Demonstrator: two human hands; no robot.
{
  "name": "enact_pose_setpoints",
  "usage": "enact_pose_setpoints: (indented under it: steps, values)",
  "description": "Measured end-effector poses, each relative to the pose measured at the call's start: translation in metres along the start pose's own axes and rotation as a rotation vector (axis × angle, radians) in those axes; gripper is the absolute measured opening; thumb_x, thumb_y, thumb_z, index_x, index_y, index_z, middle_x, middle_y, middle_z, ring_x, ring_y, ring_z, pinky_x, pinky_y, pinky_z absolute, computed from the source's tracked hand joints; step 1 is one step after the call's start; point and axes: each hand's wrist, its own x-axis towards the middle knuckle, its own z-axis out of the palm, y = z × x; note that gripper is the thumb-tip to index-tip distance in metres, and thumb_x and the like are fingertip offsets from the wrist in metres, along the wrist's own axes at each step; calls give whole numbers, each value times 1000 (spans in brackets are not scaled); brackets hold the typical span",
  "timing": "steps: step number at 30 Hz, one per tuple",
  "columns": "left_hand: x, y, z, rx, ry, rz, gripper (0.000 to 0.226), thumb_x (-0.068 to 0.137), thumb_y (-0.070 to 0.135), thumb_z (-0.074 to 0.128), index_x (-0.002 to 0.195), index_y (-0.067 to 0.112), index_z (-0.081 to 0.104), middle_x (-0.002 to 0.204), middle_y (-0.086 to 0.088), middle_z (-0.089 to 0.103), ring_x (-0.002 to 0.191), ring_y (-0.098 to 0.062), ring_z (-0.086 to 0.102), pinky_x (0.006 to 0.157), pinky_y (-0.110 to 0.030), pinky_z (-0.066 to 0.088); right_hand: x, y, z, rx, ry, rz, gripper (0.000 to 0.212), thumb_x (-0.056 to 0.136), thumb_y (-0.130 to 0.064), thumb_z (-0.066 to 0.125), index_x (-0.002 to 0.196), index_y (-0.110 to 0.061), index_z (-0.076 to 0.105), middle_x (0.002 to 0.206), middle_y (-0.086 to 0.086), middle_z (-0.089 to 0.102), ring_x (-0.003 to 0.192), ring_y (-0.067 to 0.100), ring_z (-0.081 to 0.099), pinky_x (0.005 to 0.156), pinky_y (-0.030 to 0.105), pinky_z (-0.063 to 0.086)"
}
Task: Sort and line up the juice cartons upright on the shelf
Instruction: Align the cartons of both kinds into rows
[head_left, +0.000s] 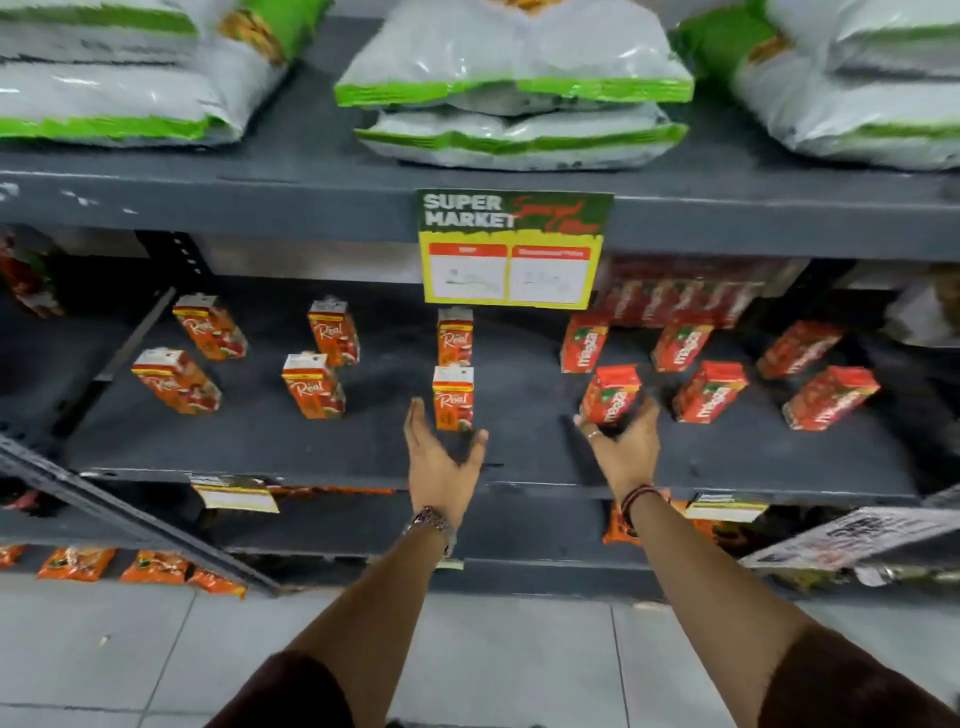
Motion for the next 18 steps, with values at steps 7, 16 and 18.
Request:
enact_pose_setpoints:
  steps: [7, 16, 18]
  values:
    - [20, 3, 27, -36, 132, -110, 65, 70, 26, 78, 126, 16, 47, 104, 2, 64, 92, -13, 59, 79, -25, 44, 12, 11, 4, -65, 4, -12, 47, 75, -26, 78, 111, -5, 56, 105, 14, 70, 100, 33, 65, 82, 29, 45]
    - [25, 2, 29, 43, 194, -103, 55, 73, 22, 76, 122, 10, 53, 106, -8, 69, 98, -23, 63, 81, -26, 44, 10, 7, 13, -102, 38, -9, 47, 72, -34, 80, 105, -7, 60, 101, 12, 72, 96, 31, 67, 83, 32, 49]
    - [26, 2, 28, 42, 192, -88, 55, 73, 22, 76, 122, 10, 53, 106, -9, 69, 98, -23, 64, 83, -28, 46, 9, 6, 15, -100, 43, -12, 48, 72, -34, 80, 105, -7, 61, 101, 11, 73, 96, 31, 67, 83, 31, 49]
